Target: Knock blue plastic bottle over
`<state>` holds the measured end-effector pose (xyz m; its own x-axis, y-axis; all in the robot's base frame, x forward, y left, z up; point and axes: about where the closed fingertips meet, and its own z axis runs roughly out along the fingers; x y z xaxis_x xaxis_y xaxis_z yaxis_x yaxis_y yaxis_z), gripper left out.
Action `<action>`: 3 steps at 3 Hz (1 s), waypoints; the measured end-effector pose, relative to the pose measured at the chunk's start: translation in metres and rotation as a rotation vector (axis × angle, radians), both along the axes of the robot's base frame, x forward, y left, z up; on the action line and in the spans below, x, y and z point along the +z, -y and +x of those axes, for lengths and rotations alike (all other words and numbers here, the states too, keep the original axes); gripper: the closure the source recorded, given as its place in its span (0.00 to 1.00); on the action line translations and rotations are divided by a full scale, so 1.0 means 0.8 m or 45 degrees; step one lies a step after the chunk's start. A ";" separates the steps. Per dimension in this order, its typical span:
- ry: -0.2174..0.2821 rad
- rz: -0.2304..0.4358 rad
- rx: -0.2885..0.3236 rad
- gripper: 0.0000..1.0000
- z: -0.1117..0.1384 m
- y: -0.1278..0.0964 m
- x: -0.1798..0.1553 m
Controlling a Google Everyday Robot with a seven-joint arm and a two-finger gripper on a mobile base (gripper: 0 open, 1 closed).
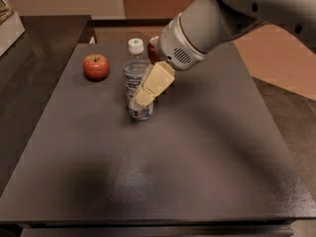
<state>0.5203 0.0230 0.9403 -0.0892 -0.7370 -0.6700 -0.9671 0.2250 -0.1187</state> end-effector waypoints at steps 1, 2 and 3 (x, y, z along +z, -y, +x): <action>-0.009 0.044 0.016 0.15 0.001 -0.012 -0.002; -0.019 0.068 0.041 0.35 0.000 -0.019 -0.003; -0.011 0.079 0.064 0.58 -0.001 -0.022 0.002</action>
Offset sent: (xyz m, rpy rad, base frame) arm 0.0011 0.0186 -0.0054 0.0791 0.0285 0.0503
